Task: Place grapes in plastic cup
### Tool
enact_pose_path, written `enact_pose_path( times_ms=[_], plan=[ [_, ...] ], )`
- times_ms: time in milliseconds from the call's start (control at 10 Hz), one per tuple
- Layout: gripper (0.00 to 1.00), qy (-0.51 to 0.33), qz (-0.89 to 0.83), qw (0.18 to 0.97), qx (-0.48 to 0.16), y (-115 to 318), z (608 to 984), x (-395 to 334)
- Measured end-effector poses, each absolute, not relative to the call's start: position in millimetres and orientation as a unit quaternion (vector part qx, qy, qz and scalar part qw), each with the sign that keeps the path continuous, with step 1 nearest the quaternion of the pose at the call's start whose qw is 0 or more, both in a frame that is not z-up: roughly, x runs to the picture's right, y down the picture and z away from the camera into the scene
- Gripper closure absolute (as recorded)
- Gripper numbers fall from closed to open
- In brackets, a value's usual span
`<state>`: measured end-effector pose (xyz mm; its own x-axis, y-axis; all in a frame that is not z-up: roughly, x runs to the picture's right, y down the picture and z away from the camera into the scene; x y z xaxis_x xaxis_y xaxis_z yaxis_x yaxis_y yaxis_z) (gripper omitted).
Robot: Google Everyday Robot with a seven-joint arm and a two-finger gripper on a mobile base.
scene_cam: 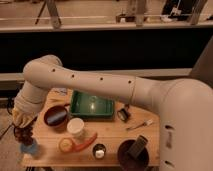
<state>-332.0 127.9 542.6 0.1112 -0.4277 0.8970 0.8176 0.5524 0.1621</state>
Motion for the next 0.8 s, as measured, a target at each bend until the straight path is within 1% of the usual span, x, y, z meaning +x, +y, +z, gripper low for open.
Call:
enact_pose_path(
  times_ms=[400,800],
  plan=[
    [1.00,-0.521,-0.434,0.705,-0.210,142.7,550.5,-345.9],
    [1.00,-0.528,-0.432,0.697,-0.220,148.3,555.1,-355.7]
  ],
)
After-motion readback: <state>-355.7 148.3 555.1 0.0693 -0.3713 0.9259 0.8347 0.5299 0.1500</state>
